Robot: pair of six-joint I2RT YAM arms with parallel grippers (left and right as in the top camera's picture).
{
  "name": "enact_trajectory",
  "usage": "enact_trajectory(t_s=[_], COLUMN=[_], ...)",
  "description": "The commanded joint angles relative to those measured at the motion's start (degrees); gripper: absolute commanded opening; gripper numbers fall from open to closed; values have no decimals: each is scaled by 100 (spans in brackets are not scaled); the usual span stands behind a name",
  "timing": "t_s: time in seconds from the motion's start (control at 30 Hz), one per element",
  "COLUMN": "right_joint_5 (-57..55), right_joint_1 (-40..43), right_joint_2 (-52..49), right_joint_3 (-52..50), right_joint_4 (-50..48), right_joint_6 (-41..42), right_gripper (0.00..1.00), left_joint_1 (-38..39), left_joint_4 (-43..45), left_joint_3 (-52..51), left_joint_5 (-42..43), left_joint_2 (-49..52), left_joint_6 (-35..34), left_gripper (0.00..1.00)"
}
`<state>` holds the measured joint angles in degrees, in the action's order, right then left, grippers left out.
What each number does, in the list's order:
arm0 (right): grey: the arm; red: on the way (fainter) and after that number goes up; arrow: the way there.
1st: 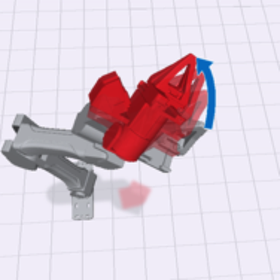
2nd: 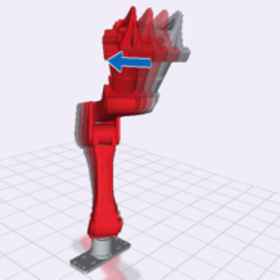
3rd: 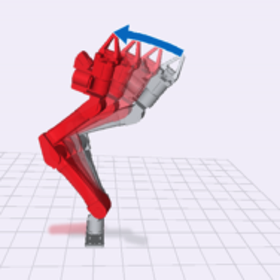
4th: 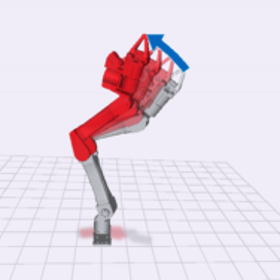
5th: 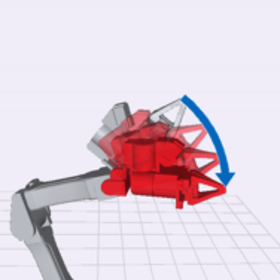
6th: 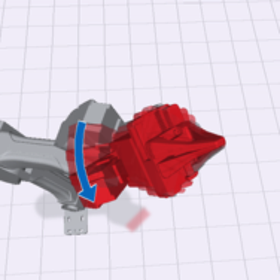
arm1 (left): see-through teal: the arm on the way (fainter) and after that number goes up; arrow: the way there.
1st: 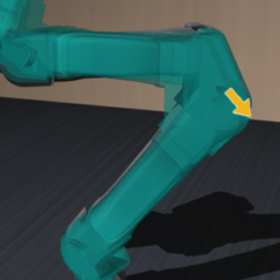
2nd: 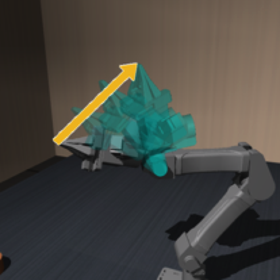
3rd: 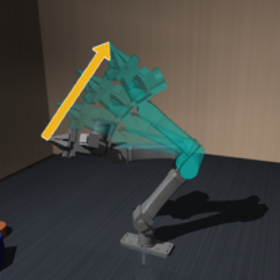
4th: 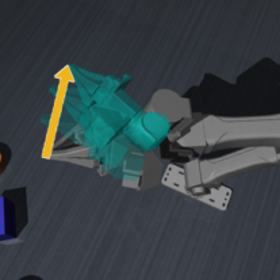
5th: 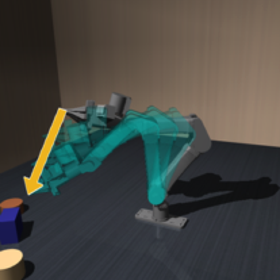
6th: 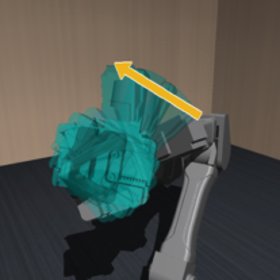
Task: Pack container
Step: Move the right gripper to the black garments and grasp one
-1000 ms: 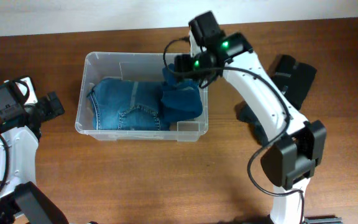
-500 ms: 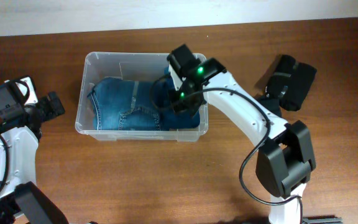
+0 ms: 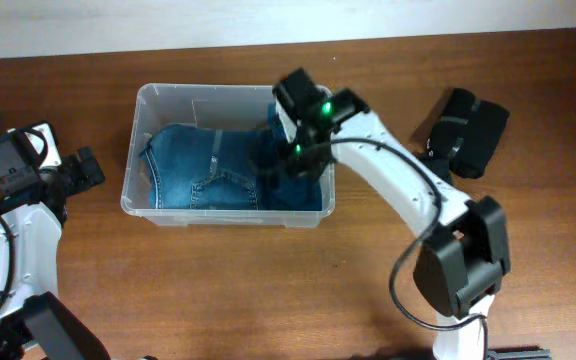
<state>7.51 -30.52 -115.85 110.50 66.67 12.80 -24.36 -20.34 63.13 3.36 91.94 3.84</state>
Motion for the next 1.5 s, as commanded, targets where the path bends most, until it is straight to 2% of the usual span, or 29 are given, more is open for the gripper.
enact_trajectory(t_s=[0.0, 0.03, 0.07, 0.2, 0.37, 0.47, 0.53, 0.63, 0.73, 0.77, 0.8, 0.83, 0.93, 1.03, 1.2, 1.27, 1.37, 1.43, 1.47], right_joint_5=[-520, -645, -697, -678, -678, -422, -345, -227, 267, 350, 348, 339, 243, -61, -354, -367, -372, -374, -372], right_joint_1=[122, 240, 369, 1491, 3224, 3901, 4116, 4249, 4529, 4647, 4693, 4782, 4861, 4863, 4865, 4892, 4931, 4933, 4935], right_joint_2=[136, 136, 136, 138, 136, 133, 133, 133, 127, 127, 120, 94, -70, -275, -883, -1088, -1231, -1211, -1202], right_joint_3=[1340, 1672, 1888, 2188, 1663, 916, 74, -588, -1200, -1340, -1384, -1458, -1486, -1486, -1486, -1486, -1488, -1486, -1486], right_joint_4=[525, 776, 966, 1814, 2601, 2551, 2111, 1469, 402, -107, -348, -892, -1552, -1853, -2124, -2109, -2044, -2022, -2017], right_joint_6=[-31, -28, -7, 118, 66, -555, -831, -955, -603, -214, -31, 247, 424, 417, 378, 380, 380, 378, 378], right_gripper=[35, 43, 47, 55, 57, 63, 72, 75, 76, 76, 76, 81, 85, 86, 86, 85, 70, 27, 19], left_joint_1=[-20, -20, -20, -17, -20, -20, -20, -20, -20, -20, -20, -20, -22, -31, -31, -31, -31, -31, -31], left_joint_4=[13, 11, 9, -26, -118, -116, -111, -96, -92, -87, -76, -74, -48, -52, -59, -103, -142, -140, -138], left_joint_3=[57, 55, 57, 55, 55, 55, 55, 57, 55, 55, 55, 55, 55, 55, 55, 55, 55, 55, 55], left_joint_5=[90, 90, 90, 140, 133, 133, 133, 133, 133, 133, 136, 133, -20, -352, -380, -380, -380, -378, -378], left_joint_2=[42, 42, 42, 42, 42, 42, 42, 44, 44, 48, 48, 61, 107, 111, 111, 111, 111, 111, 111], left_joint_6=[7, 7, 7, 7, 9, 9, 9, 9, 9, 9, 9, 9, 11, 11, 9, 9, 9, 9, 9], left_gripper=[99, 99, 99, 99, 100, 100, 99, 99, 99, 99, 99, 99, 100, 100, 99, 99, 99, 99, 99])
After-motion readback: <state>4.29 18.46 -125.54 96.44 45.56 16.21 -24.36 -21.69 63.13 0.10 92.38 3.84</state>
